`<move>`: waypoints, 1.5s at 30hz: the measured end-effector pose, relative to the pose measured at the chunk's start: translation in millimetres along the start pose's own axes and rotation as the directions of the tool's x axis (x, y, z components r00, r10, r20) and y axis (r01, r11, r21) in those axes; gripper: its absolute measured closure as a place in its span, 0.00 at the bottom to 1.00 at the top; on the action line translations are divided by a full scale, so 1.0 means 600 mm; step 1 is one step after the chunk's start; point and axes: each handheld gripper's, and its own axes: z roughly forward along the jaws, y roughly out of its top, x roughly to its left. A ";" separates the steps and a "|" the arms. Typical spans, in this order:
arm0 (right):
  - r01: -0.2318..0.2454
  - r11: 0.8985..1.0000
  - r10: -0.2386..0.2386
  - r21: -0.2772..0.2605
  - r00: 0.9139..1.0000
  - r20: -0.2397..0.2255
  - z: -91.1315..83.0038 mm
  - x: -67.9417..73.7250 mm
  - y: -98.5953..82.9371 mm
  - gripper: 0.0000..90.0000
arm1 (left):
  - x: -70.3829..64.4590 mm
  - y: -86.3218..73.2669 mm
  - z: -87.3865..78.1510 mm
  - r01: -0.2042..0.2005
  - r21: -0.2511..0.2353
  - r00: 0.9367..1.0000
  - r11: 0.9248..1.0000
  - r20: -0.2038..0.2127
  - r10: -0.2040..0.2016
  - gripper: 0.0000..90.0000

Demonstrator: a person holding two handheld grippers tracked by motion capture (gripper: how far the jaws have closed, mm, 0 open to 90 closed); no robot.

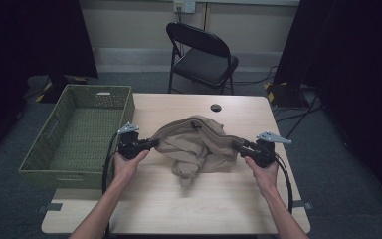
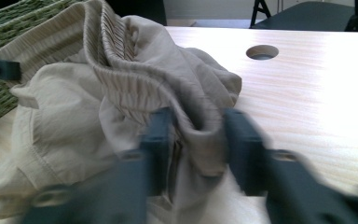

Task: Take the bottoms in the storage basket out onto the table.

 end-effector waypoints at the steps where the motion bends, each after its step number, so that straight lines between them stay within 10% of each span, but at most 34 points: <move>1: 0.011 1.000 -0.011 -0.018 1.000 0.001 -0.004 0.002 0.003 0.84 | 0.000 0.000 0.000 0.000 0.000 1.000 1.000 0.002 0.000 0.88; 13: -0.010 1.000 0.010 -0.021 1.000 0.020 -0.025 -0.006 0.009 0.89 | -0.006 -0.007 0.008 -0.013 -0.015 1.000 1.000 0.018 0.013 0.76; 18: -0.002 1.000 0.002 -0.016 1.000 0.000 -0.024 -0.001 0.006 0.87 | -0.006 -0.010 0.014 -0.012 0.001 0.999 1.000 0.030 0.012 0.87; 24: 0.013 1.000 -0.013 0.001 1.000 -0.008 -0.008 0.000 -0.002 0.62 | -0.004 -0.010 0.015 -0.012 0.003 1.000 1.000 0.021 0.012 0.88; 32: 0.004 1.000 -0.004 0.023 1.000 -0.002 0.000 -0.009 -0.007 0.88 | -0.003 -0.014 0.019 -0.005 0.005 1.000 1.000 0.024 0.005 0.88; 39: -0.007 1.000 0.006 0.026 0.999 0.031 -0.008 -0.013 -0.005 0.89 | -0.011 -0.021 0.033 -0.008 0.034 1.000 0.999 0.029 0.007 0.71; 45: -0.021 1.000 0.021 0.019 0.999 0.042 -0.015 -0.016 -0.005 0.89 | -0.008 -0.031 0.047 -0.009 0.084 0.999 0.996 0.046 0.005 0.84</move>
